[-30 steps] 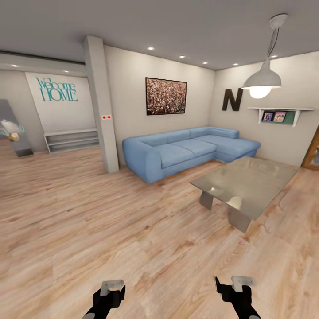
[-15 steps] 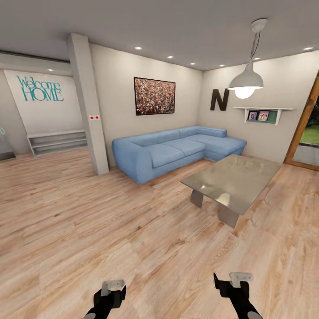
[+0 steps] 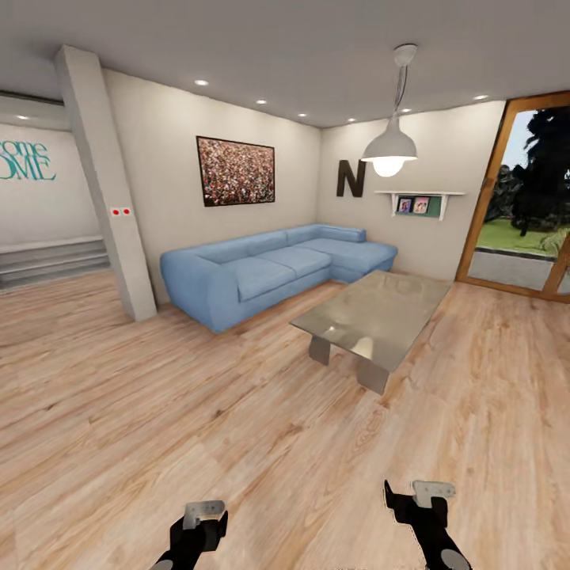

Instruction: In the kitchen, take the popcorn bag from the countertop, put it into the microwave, and heat it until the popcorn is cooked so the cooked popcorn ends up inside the bag.

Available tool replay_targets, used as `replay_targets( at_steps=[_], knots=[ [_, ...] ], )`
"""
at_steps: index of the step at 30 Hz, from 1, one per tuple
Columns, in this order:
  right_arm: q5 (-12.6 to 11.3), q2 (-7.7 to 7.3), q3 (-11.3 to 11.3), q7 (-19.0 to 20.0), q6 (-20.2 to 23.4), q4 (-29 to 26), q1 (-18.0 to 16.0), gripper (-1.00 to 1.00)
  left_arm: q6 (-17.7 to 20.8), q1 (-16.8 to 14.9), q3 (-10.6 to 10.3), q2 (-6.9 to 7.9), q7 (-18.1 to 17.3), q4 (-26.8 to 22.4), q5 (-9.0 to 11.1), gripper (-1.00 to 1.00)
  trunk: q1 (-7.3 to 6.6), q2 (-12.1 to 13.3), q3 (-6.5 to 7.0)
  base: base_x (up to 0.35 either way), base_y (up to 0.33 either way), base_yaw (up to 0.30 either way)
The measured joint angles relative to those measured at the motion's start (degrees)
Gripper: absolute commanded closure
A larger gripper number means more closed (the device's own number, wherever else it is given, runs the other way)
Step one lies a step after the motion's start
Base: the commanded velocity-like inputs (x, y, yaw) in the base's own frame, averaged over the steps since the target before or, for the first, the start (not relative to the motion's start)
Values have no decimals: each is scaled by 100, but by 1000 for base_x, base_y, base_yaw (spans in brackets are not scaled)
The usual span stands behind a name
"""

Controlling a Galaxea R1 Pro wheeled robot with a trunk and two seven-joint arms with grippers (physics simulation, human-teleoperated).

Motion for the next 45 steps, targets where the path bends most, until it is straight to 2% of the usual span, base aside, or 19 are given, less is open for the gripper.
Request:
replay_targets(
  at_steps=[3, 6, 45],
  knots=[
    [-35, 59, 7, -256, 4, -58, 8, -100, 1, 1, 1, -1, -1, -2, 0, -100, 0, 0, -11, 0, 0, -267],
    [-36, 101, -1, -313, -15, -61, 30, -100, 1, 1, 0, -1, -1, -2, 0, -100, 0, 0, -20, 0, 0, -277],
    [19, 111, 38, -364, -29, 49, 28, -100, -3, 26, 0, -54, 7, -2, -8, -100, 0, 0, -23, 0, 0, -299]
  ],
)
